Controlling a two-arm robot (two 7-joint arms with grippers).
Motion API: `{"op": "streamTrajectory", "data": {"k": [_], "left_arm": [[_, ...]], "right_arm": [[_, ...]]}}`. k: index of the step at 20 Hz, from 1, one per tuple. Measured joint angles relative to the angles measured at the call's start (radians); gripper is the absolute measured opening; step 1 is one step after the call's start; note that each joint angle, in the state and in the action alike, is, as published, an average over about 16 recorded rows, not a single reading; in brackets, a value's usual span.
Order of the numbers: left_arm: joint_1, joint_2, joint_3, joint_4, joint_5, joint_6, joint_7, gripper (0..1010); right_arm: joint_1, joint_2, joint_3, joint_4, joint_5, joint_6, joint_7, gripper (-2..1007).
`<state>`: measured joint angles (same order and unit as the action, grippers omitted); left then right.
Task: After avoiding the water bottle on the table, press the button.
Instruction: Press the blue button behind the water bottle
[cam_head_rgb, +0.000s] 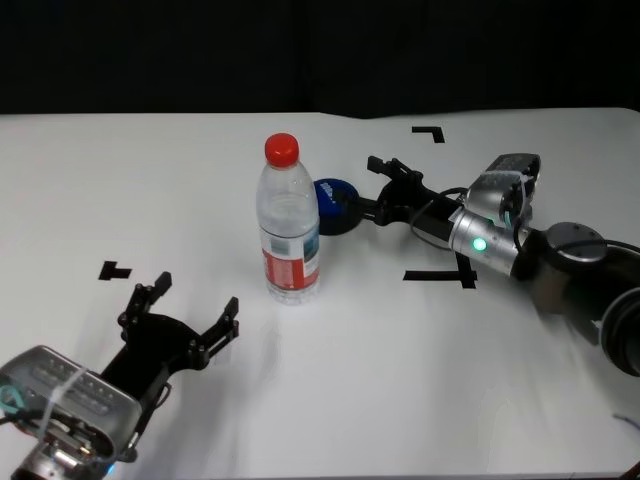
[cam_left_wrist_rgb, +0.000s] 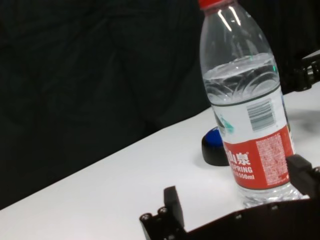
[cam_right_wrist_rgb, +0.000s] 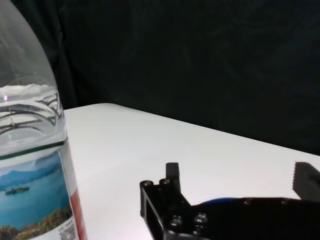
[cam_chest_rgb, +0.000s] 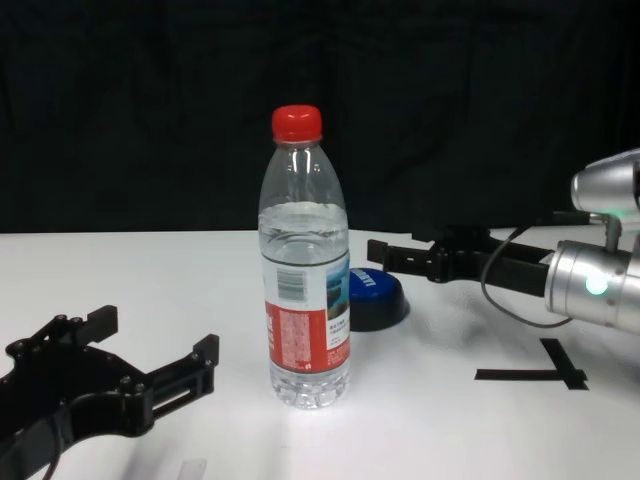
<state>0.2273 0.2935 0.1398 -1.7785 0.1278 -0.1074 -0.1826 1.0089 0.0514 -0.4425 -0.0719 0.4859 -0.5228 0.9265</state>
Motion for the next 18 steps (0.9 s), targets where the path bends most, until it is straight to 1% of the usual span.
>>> {"op": "streamTrajectory", "data": {"k": [6, 8, 10, 13, 18], "left_arm": [[0.000, 0.000, 0.000, 0.000, 0.000, 0.000, 0.000, 1003], [0.000, 0.000, 0.000, 0.000, 0.000, 0.000, 0.000, 1003], [0.000, 0.000, 0.000, 0.000, 0.000, 0.000, 0.000, 1003], [0.000, 0.000, 0.000, 0.000, 0.000, 0.000, 0.000, 1003], [0.000, 0.000, 0.000, 0.000, 0.000, 0.000, 0.000, 1003]], "right_arm": [[-0.010, 0.003, 0.014, -0.019, -0.015, 0.009, -0.003, 1003], [-0.012, 0.004, 0.017, -0.023, -0.017, 0.011, -0.004, 1003], [-0.018, 0.007, 0.015, -0.037, -0.016, 0.016, -0.007, 1003], [-0.040, 0.020, 0.010, -0.088, -0.010, 0.032, -0.020, 1003], [-0.096, 0.062, 0.005, -0.220, -0.004, 0.073, -0.057, 1003]]}}
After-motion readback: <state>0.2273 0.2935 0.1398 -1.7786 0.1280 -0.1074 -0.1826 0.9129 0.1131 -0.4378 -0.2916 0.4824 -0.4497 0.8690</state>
